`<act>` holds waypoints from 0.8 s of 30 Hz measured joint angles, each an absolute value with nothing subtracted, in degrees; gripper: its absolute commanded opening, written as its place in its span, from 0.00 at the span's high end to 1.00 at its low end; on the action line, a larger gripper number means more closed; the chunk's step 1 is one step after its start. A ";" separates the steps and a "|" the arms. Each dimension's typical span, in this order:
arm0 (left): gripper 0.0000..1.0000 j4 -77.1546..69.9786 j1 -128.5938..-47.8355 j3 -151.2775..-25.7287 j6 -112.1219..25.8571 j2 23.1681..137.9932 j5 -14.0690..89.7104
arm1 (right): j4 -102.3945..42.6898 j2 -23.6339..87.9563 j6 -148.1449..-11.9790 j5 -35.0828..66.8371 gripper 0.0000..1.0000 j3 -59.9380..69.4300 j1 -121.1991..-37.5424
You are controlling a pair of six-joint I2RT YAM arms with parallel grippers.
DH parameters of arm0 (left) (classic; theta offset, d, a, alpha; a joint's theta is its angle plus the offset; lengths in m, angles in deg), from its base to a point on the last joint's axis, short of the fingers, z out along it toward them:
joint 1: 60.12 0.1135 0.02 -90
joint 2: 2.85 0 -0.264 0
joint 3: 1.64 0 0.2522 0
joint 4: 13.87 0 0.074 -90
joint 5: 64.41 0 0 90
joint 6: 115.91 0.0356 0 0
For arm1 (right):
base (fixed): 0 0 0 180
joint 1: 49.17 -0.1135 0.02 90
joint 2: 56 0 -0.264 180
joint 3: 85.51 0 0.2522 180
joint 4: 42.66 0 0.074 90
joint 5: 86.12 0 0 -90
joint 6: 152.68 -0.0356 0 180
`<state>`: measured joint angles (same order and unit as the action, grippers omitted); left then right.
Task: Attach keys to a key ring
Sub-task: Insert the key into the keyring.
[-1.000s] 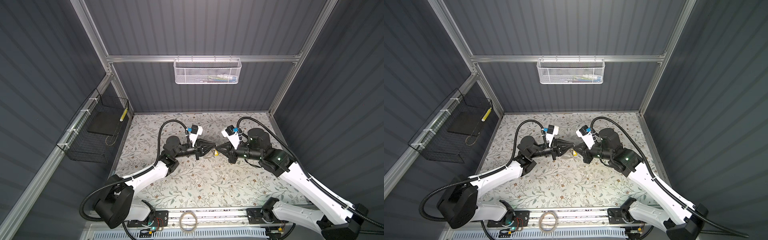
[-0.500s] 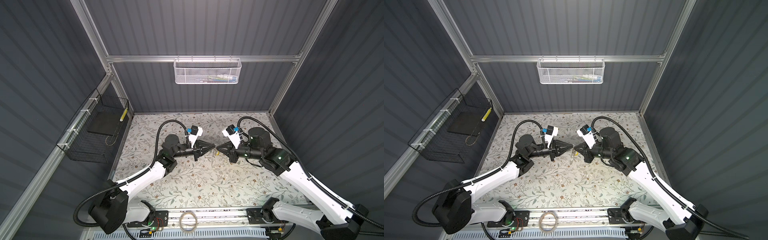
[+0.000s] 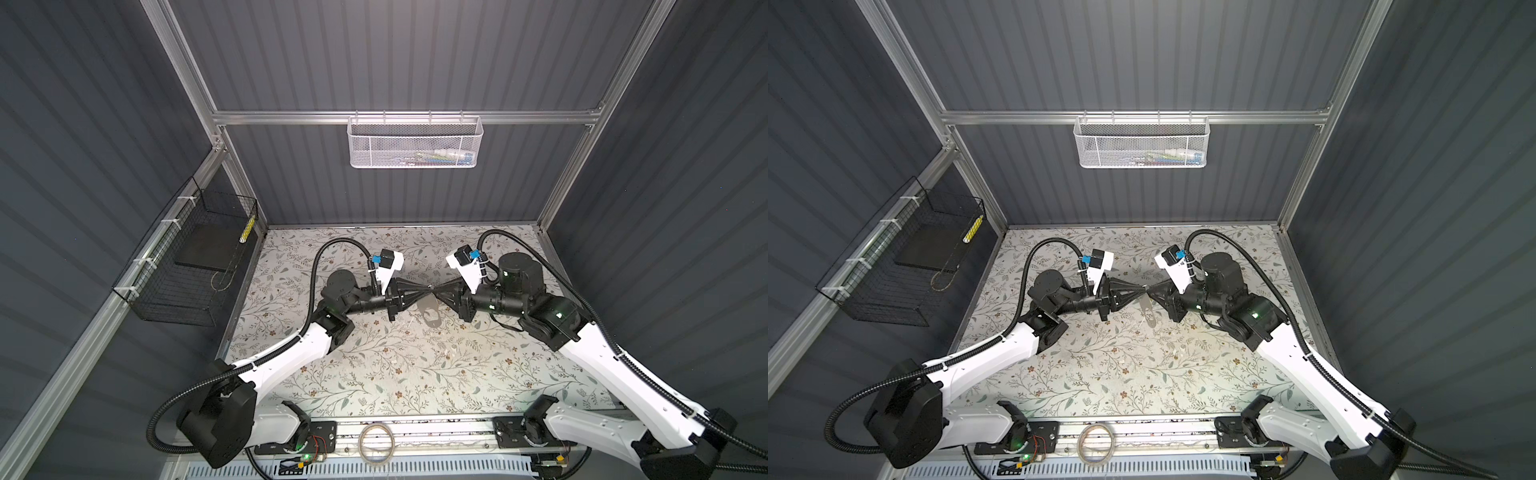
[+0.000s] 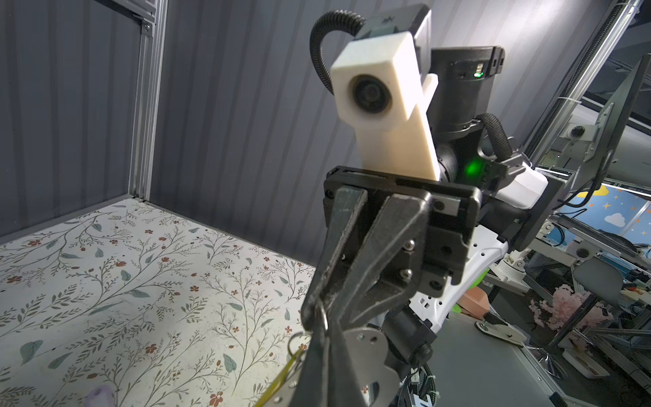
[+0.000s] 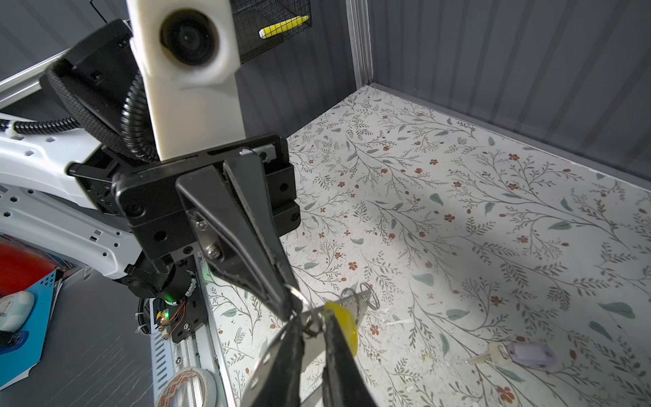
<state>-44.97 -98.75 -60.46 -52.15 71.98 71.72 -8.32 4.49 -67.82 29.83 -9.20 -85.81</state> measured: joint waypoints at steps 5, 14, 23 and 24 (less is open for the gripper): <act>1.00 -45.62 -98.68 -60.46 -52.70 71.98 71.79 | -9.04 4.49 -68.28 29.86 0.74 -9.44 -85.22; 1.00 -46.10 -98.68 -60.46 -52.96 71.98 71.79 | -11.80 4.27 -69.33 33.70 0.77 -10.97 -83.80; 1.00 -50.32 -97.48 -60.46 -56.00 73.40 76.00 | -12.59 4.29 -69.88 37.57 0.83 -10.99 -83.21; 1.00 -51.26 -97.22 -60.48 -56.68 73.99 76.81 | -12.61 4.31 -69.94 37.79 0.85 -11.02 -83.21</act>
<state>-51.26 -97.22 -60.48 -56.68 73.99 76.81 -12.61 4.31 -69.94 37.79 -11.02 -83.21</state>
